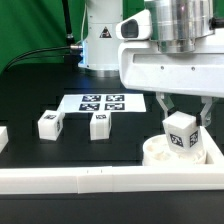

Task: Assemble stool

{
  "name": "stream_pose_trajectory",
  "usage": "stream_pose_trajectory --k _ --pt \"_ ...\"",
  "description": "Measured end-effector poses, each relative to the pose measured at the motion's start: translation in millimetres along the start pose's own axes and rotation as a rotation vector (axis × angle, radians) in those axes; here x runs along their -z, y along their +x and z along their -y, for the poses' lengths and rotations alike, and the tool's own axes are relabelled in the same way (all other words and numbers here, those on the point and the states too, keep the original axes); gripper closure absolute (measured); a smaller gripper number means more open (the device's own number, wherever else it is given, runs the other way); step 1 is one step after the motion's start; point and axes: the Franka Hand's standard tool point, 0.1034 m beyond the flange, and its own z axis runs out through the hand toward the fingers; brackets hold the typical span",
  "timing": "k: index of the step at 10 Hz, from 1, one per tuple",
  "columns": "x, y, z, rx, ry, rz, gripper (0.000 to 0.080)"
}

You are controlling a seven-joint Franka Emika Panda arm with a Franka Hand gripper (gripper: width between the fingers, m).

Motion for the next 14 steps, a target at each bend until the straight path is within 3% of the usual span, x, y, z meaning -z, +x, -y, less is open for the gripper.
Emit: stream_pose_trajectory --k 1,3,6,7,10,11,12,13,14 --pt "0.1 0.1 -1.3 -0.087 0.009 0.0 0.0456" --pt "0.7 -2.8 -7.5 -0.347 0.071 -0.015 0.0456" --pt "-2.1 -20.4 3.5 -0.698 0.089 0.038 0.0456" --pt "-2.8 -21.8 7.6 -0.786 0.108 0.053 0.0456" --pt "-2.9 -19.7 6.1 -0.839 0.114 0.071 0.0456" --pt "-0.3 -18.8 6.2 -0.811 0.116 0.07 0.0383" --pt "14.1 -16.4 7.1 -0.773 0.134 0.071 0.0211" --pt "24.7 -18.6 9.5 -0.768 0.146 0.072 0.0211" --pt "33.7 -20.9 12.8 -0.747 0.157 0.071 0.0162"
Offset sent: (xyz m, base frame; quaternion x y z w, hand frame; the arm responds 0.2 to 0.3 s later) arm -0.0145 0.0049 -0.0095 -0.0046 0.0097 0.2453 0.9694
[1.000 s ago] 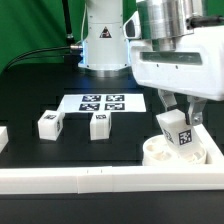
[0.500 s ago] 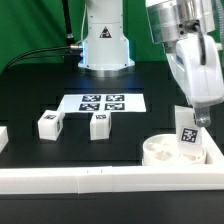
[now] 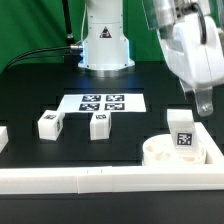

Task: Assemble stool

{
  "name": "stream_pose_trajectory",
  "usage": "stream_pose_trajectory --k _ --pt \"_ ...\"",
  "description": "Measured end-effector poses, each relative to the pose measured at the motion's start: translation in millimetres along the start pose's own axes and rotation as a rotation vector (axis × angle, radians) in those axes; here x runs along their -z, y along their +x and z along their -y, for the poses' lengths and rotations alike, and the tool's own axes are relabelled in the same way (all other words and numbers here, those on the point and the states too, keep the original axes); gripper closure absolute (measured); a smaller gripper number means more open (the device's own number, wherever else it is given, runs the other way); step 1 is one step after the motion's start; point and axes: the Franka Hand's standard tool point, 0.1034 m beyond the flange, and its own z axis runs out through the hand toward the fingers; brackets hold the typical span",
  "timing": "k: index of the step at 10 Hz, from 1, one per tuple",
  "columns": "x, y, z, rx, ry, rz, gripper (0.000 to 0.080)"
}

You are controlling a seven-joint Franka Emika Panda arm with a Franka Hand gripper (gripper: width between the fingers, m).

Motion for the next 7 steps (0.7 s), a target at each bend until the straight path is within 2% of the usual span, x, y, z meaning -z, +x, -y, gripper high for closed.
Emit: stream_pose_trajectory --k 3,4,5,6,7 --pt "-3.8 1.0 -2.1 0.073 -0.006 -0.002 0.0152" --pt "-6.2 0.8 -4.7 0.207 -0.025 0.001 0.0151" --pt "-10.8 -0.9 -8.0 0.376 -0.083 0.018 0.0151" --pt "-6.9 -0.1 -4.5 0.544 -0.092 0.03 0.0151" --pt "-4.1 1.1 -3.8 0.686 -0.088 0.037 0.0151"
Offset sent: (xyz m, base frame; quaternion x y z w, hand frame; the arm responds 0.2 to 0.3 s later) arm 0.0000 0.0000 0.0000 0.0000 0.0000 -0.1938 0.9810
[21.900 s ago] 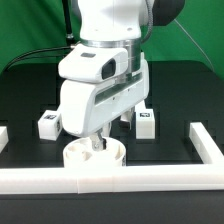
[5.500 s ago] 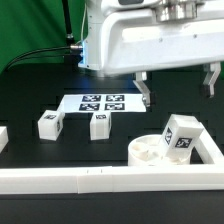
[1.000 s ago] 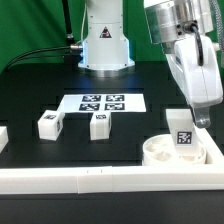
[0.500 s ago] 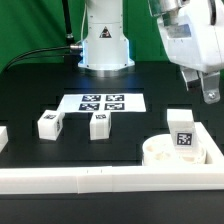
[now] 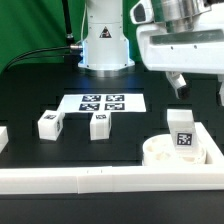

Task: Assemble stool

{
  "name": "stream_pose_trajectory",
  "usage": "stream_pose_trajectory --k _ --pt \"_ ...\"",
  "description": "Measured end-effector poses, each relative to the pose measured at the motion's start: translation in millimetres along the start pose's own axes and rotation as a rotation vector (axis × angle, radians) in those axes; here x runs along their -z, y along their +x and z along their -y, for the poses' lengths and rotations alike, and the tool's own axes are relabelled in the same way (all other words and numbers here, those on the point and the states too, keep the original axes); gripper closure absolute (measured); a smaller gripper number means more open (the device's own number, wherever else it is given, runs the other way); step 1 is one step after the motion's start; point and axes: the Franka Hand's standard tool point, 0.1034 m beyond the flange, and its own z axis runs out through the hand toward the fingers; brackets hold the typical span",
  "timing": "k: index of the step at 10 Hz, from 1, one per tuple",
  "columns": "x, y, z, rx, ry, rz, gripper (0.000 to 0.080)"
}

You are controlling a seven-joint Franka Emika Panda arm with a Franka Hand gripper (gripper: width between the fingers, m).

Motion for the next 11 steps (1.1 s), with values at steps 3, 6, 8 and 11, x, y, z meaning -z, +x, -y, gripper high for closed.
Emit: stream_pose_trajectory --k 3,6,8,11 --pt "4.9 -13.3 14.7 0.245 -0.022 0.002 0.0151" --pt "3.2 -9.1 11.2 0.48 -0.027 0.002 0.0151" --pt "6.1 -9.0 7.7 0.68 -0.059 0.018 0.0151" --pt "16.7 0.8 6.1 1.002 -0.07 0.012 0.0151"
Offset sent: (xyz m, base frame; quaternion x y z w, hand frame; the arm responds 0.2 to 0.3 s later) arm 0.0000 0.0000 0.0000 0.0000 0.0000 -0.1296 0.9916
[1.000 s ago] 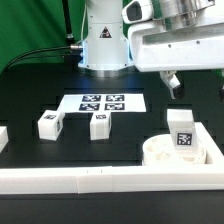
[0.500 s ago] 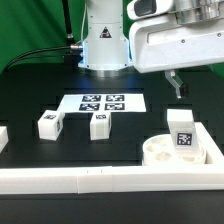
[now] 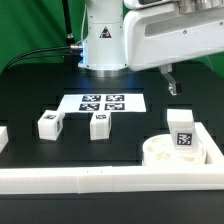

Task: Assemble stool

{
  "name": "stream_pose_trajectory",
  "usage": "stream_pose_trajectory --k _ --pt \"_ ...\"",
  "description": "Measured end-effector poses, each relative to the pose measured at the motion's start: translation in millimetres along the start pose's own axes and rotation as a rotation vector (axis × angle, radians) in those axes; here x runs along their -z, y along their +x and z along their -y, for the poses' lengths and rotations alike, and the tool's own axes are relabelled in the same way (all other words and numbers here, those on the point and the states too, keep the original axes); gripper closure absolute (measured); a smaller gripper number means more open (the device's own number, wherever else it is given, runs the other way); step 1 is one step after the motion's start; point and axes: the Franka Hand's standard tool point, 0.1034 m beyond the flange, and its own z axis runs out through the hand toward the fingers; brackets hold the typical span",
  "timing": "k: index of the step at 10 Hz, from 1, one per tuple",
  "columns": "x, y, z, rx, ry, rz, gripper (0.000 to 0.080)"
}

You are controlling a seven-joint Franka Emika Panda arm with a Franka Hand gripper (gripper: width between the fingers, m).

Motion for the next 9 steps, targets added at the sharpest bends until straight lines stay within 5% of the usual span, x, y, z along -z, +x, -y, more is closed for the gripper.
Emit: stream_pose_trajectory --k 2,6,9 --pt "-0.7 -0.3 -1.2 0.098 -0.003 0.001 0.0151" --pt "-13.8 -1.4 -12.2 0.658 -0.087 0.045 0.0151" --pt "-16.5 0.4 -19.7 0.869 -0.089 0.079 0.0151"
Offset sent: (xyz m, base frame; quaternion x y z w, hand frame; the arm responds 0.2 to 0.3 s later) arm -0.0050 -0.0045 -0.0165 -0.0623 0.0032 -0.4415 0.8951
